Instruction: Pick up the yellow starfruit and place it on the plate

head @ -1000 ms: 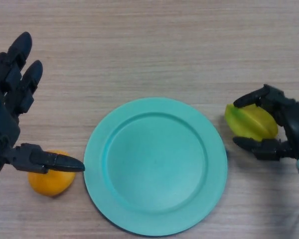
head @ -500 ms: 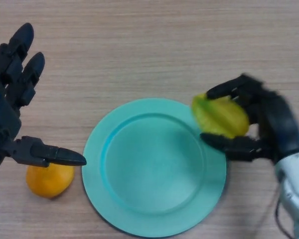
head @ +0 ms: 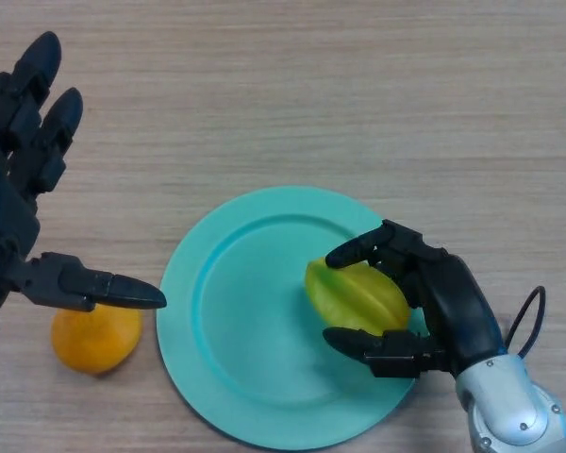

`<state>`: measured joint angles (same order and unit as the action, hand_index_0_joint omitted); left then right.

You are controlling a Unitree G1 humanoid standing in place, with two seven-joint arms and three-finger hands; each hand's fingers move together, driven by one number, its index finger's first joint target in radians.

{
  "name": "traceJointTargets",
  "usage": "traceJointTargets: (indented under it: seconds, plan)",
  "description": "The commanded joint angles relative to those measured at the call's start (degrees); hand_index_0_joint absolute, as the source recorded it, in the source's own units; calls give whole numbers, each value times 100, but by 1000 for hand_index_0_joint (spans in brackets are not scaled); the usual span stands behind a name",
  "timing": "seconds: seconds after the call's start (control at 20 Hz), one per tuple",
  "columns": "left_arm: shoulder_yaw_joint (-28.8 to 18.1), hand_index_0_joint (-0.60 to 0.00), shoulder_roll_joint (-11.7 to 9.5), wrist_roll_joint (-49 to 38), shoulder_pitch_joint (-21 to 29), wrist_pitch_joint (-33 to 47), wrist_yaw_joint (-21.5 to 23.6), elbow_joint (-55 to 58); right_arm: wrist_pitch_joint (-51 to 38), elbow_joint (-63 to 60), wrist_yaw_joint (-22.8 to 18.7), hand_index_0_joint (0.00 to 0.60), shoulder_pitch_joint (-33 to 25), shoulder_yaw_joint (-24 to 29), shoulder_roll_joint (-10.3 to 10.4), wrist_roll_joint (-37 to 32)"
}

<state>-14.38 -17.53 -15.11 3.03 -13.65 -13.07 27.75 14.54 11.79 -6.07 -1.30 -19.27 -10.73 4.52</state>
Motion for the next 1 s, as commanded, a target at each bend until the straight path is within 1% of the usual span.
traceJointTargets:
  seconds: [0.05,0.1,0.15,0.2,0.25,0.3,0.35,0.4,0.45,0.5,0.55,0.6,0.7,0.85,0.95,1.0]
  plan:
    - [-181,0,-166,-109,153,533,53,404,-452,488,64,200,-147,151,-16,202]
    - [-141,0,-155,-21,160,488,38,462,-346,685,104,58,-171,271,-16,64]
    - [-116,0,-152,33,165,451,27,494,-270,824,88,0,-200,371,-16,-86]
    - [-127,0,-137,-3,138,351,-3,566,-137,1051,12,0,-324,593,-16,-218]
    - [-134,0,-138,-31,124,277,-25,605,-117,1154,19,0,-369,707,-16,-240]
    - [-173,0,-150,-61,104,154,-100,652,40,1479,84,0,-433,1015,-16,-395]
    - [-194,0,-148,-75,83,119,-132,674,169,1664,132,0,-450,1165,-16,-489]
    - [-215,0,-132,-43,46,158,-155,658,254,1947,346,0,-491,1491,-16,-525]
    - [-218,0,-128,-32,39,165,-157,640,268,2043,436,0,-515,1634,-16,-513]
    - [-245,0,-130,-56,32,158,-164,621,364,2341,454,0,-495,1960,-50,-778]
    - [-263,0,-126,-77,28,177,-163,612,371,2450,443,0,-495,2100,-91,-879]
    - [-278,0,-138,-128,51,183,-119,566,305,2611,386,0,-440,2332,-201,-967]
    - [-252,0,-138,-140,50,232,-105,505,340,2851,452,0,-307,2553,-289,-1093]
    - [-185,0,-126,-99,116,327,3,370,492,3123,391,0,-168,2563,-288,-984]
    - [-118,0,-142,18,195,448,84,248,534,3275,358,0,-67,2334,-218,-785]
    - [-87,0,-134,70,218,562,151,206,521,3283,420,0,14,2165,-174,-647]
